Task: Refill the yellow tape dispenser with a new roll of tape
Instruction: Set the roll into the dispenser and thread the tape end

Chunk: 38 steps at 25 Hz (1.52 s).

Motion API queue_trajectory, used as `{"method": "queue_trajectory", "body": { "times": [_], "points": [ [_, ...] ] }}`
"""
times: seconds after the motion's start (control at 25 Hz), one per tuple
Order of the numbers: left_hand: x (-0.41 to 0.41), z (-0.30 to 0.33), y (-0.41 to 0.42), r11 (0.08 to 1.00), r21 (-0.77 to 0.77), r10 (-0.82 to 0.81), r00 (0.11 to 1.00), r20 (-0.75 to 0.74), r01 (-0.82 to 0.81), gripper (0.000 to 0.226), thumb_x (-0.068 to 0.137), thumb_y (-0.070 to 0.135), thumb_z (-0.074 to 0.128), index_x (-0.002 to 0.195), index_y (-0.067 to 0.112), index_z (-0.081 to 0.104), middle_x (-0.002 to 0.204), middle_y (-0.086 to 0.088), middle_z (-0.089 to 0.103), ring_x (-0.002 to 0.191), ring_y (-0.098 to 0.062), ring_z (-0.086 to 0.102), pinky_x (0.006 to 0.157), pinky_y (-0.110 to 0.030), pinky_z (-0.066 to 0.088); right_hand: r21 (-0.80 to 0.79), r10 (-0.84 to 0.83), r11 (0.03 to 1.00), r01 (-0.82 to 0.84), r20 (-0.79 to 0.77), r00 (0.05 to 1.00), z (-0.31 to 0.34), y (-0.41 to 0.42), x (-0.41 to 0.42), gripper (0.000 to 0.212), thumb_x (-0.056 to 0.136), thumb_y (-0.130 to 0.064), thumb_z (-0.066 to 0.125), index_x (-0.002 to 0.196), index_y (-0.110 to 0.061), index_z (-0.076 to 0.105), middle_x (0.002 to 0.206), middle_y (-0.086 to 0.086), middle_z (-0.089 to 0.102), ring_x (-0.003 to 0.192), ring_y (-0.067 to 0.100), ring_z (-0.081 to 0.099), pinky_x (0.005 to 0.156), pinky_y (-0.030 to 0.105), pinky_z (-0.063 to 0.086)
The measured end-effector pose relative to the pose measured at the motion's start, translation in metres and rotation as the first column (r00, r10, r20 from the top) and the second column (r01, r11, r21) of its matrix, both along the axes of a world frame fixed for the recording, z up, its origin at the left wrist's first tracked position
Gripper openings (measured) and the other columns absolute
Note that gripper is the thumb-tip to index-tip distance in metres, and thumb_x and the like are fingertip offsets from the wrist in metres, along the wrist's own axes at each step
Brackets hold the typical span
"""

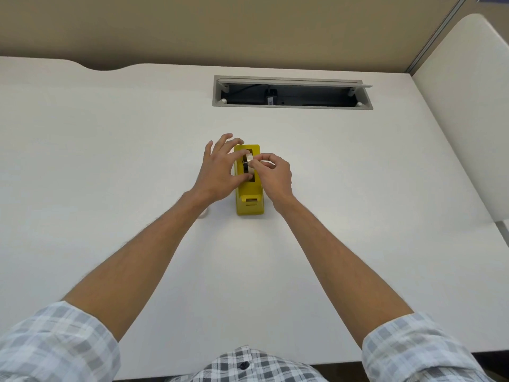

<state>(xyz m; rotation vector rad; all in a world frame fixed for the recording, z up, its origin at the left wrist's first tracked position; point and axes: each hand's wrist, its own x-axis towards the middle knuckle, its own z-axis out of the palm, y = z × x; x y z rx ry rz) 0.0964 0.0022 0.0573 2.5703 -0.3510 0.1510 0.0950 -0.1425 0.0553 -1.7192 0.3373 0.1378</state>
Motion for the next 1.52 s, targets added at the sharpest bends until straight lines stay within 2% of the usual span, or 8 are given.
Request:
{"method": "queue_trajectory", "body": {
  "times": [0.16,0.44,0.56,0.68,0.84,1.24,1.4,1.52],
  "points": [
    [0.003,-0.001,0.000,0.999,0.034,-0.003,1.000,-0.022,0.004,0.051,0.084,0.043,0.070,0.129,0.021,0.059,0.147,-0.001,0.045,0.147,-0.022,0.020,0.119,-0.055,0.008,0.004,0.000,1.000,0.000,0.008,1.000,0.000,-0.001,0.000,0.006,0.081,-0.024,0.070,0.087,-0.024,0.070,0.106,0.004,0.073,0.108,0.020,0.066,0.093,0.041,0.054],
    [-0.001,-0.007,-0.002,0.995,-0.097,0.023,0.999,0.023,-0.021,0.046,0.081,0.036,0.074,0.121,0.017,0.063,0.129,0.001,0.062,0.140,-0.019,0.035,0.120,-0.048,0.012,0.011,-0.026,1.000,0.026,-0.005,1.000,0.001,0.003,0.001,0.008,0.078,-0.026,0.072,0.084,-0.023,0.071,0.100,0.005,0.074,0.100,0.022,0.069,0.081,0.033,0.057],
    [-0.001,-0.008,-0.002,0.990,-0.134,0.040,0.999,0.030,-0.035,0.045,0.082,0.034,0.074,0.122,0.018,0.063,0.129,-0.002,0.063,0.137,-0.019,0.039,0.120,-0.046,0.013,0.013,-0.025,1.000,0.025,0.000,1.000,-0.001,0.005,0.000,0.014,0.078,-0.029,0.072,0.091,-0.024,0.071,0.106,0.004,0.072,0.105,0.022,0.067,0.089,0.039,0.056],
    [-0.001,-0.008,-0.002,0.987,-0.155,0.046,0.998,0.046,-0.038,0.044,0.082,0.033,0.073,0.123,0.021,0.063,0.132,-0.008,0.059,0.136,-0.019,0.042,0.121,-0.045,0.012,0.006,-0.033,0.999,0.033,0.044,0.998,-0.005,0.005,-0.004,0.016,0.080,-0.026,0.073,0.095,-0.026,0.072,0.113,-0.001,0.068,0.111,0.013,0.063,0.096,0.043,0.053],
    [0.000,-0.010,0.001,0.990,-0.140,0.010,0.998,0.058,-0.001,0.039,0.084,0.033,0.070,0.121,0.021,0.065,0.125,-0.002,0.065,0.135,-0.019,0.043,0.120,-0.048,0.012,0.027,-0.035,0.999,0.033,0.094,0.995,-0.010,0.004,-0.005,0.016,0.082,-0.024,0.074,0.098,-0.022,0.075,0.114,-0.002,0.069,0.109,0.008,0.062,0.098,0.044,0.052],
    [0.000,-0.010,0.002,0.995,-0.096,-0.021,0.997,0.080,0.029,0.041,0.087,0.032,0.067,0.124,0.017,0.064,0.123,-0.001,0.068,0.134,-0.020,0.044,0.120,-0.049,0.013,0.089,-0.047,0.995,0.038,0.099,0.994,-0.011,0.006,-0.005,0.017,0.083,-0.015,0.072,0.099,-0.014,0.076,0.116,0.005,0.069,0.110,0.018,0.065,0.097,0.049,0.052],
    [-0.001,-0.009,0.002,0.995,-0.095,-0.012,0.997,0.072,0.018,0.041,0.088,0.032,0.067,0.126,0.018,0.064,0.125,-0.001,0.067,0.135,-0.020,0.043,0.120,-0.048,0.012,0.093,-0.037,0.995,0.027,0.104,0.994,-0.011,0.004,-0.007,0.018,0.083,-0.015,0.072,0.101,-0.015,0.076,0.119,0.003,0.068,0.114,0.017,0.063,0.100,0.048,0.050],
    [-0.003,-0.009,0.000,0.993,-0.118,0.001,0.998,0.055,0.006,0.041,0.087,0.032,0.069,0.125,0.018,0.064,0.127,-0.001,0.066,0.134,-0.020,0.043,0.120,-0.048,0.013,0.099,-0.036,0.995,0.029,0.070,0.997,-0.009,0.003,-0.006,0.017,0.083,-0.016,0.072,0.099,-0.018,0.076,0.115,0.006,0.071,0.110,0.024,0.066,0.099,0.049,0.050]
  ]
}}
